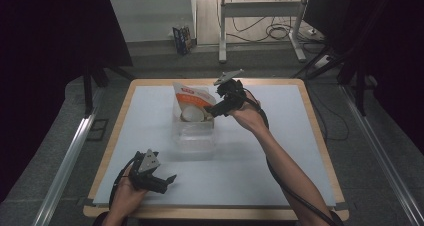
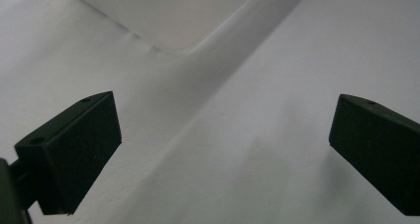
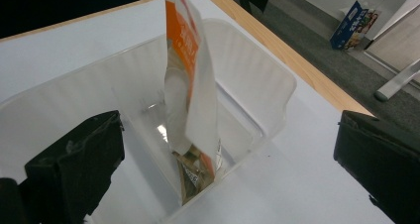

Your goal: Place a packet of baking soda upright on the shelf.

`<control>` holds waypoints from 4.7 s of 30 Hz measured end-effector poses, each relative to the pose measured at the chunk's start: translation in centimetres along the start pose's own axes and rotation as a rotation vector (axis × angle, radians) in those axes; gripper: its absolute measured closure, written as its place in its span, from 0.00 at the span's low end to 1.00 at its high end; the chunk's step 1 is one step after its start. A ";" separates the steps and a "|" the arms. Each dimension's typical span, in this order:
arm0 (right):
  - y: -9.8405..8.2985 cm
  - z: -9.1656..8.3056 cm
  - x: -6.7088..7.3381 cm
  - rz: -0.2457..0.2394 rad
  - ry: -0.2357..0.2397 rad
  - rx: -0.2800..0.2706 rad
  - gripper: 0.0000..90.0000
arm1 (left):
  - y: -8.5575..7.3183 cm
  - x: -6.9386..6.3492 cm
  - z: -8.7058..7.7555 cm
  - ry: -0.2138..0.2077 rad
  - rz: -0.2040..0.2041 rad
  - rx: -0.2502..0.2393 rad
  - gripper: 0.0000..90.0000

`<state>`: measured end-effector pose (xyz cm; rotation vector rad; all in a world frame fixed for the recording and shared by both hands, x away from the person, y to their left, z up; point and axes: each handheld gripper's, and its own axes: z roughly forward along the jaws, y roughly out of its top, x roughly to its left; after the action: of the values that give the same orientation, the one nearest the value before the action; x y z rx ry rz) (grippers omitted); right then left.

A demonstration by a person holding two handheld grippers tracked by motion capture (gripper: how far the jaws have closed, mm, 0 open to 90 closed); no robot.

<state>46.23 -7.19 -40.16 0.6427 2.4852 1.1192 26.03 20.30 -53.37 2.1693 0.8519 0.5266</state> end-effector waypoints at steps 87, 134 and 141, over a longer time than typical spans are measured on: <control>-8.6 -6.4 2.5 0.028 0.007 -0.010 0.02 | 0.0 0.1 -0.5 -0.066 -0.026 -0.056 0.00; -13.1 -11.1 3.7 0.087 -0.019 -0.082 0.00 | 0.1 0.1 -0.6 -0.055 -0.019 -0.045 0.00; -13.8 -11.6 4.1 0.094 -0.025 -0.077 0.00 | 0.1 0.1 -0.6 -0.052 -0.017 -0.041 0.00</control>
<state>33.65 -20.24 -43.89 0.7538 2.3996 1.2268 25.78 20.62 -52.88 2.1274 0.8245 0.4732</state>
